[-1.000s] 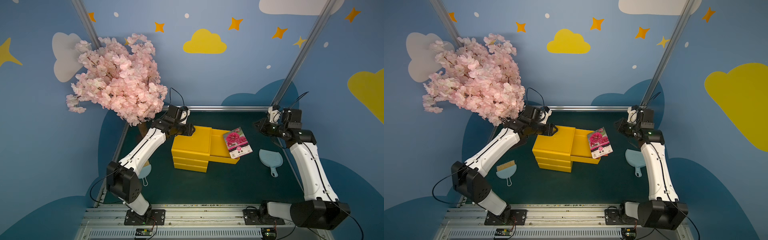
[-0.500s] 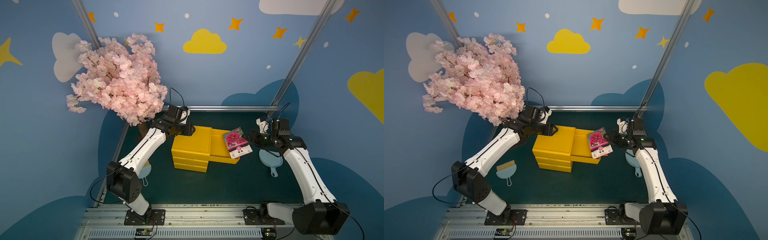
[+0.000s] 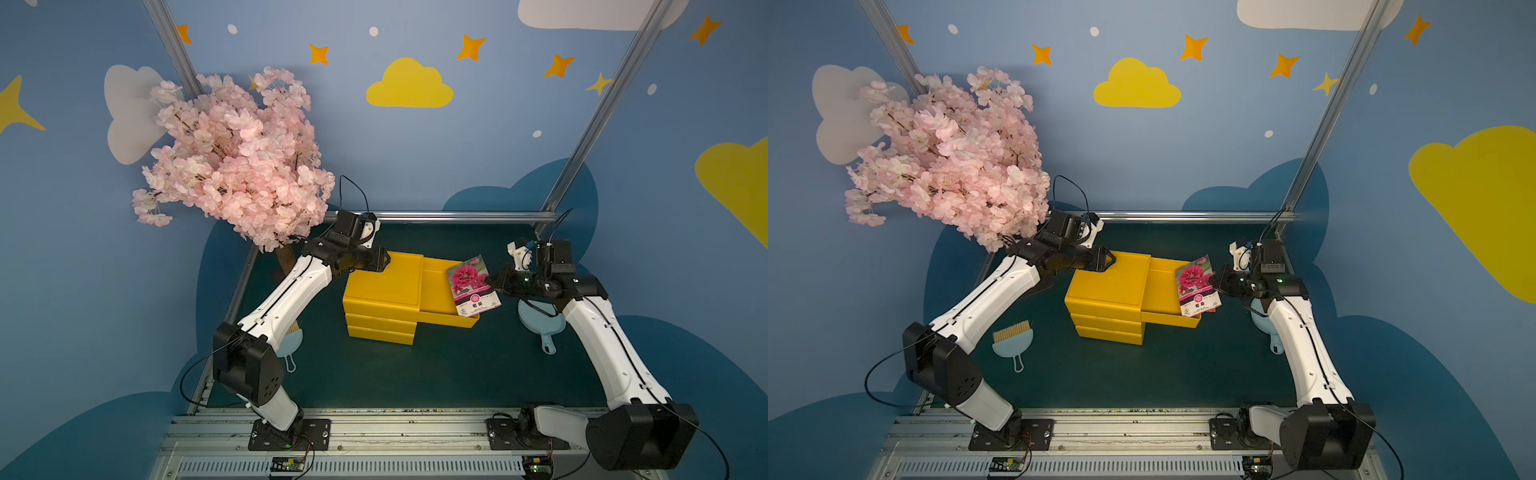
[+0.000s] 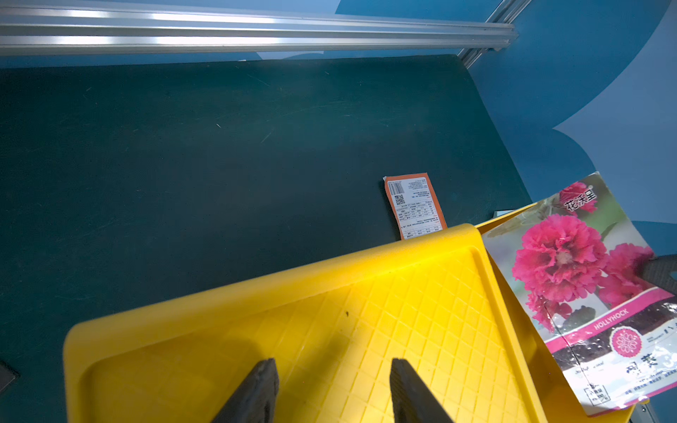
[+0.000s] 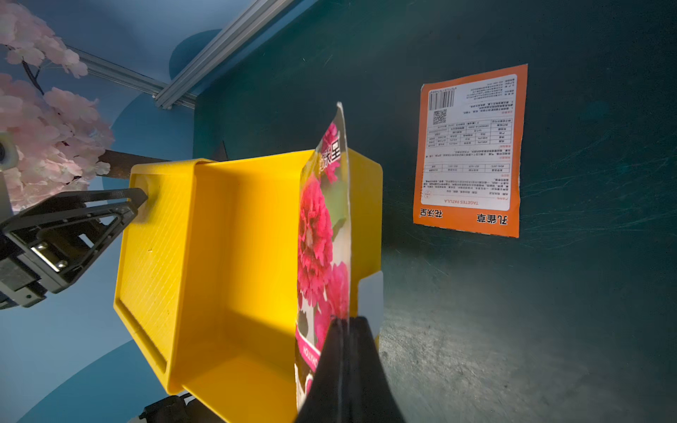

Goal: Take the seed bags out of the drawer
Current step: Pick up the seed packet from the drawer.

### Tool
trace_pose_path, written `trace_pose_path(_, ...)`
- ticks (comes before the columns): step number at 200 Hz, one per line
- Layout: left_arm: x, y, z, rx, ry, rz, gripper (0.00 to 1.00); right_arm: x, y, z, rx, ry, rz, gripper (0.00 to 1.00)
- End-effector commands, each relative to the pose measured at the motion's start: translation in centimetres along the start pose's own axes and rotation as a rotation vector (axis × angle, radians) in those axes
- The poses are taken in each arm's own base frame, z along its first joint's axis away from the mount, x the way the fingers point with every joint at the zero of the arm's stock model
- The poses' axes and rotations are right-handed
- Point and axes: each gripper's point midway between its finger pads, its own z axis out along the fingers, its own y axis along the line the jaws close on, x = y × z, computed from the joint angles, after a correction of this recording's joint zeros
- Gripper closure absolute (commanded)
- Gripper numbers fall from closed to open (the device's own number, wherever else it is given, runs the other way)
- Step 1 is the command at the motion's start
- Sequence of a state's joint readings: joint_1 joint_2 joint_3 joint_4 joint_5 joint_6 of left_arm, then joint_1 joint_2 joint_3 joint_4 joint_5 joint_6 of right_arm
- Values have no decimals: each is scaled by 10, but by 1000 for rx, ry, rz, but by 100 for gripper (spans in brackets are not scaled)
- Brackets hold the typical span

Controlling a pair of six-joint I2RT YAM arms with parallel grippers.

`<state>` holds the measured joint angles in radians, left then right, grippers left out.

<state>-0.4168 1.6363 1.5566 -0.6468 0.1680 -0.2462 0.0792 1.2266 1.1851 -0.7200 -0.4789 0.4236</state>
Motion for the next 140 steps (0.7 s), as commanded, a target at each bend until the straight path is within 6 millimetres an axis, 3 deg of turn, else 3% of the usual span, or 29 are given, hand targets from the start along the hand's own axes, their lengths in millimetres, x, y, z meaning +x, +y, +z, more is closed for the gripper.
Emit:
trace_pose_path(1,85,37,27,-117,322,-90,45,-16,7,-19,-25,-97,17,100)
trace_pose_path(60,84,37,27,-116,320,-87,45,-54,-3,-58,-15,-366,88,100)
trace_pose_path(94,85,37,26,-119,320,-85,45,-71,-29,-73,21,-469,171,100)
trace_pose_path(140,85,37,26,-116,321,-86,45,-88,-70,-70,96,-502,236,100)
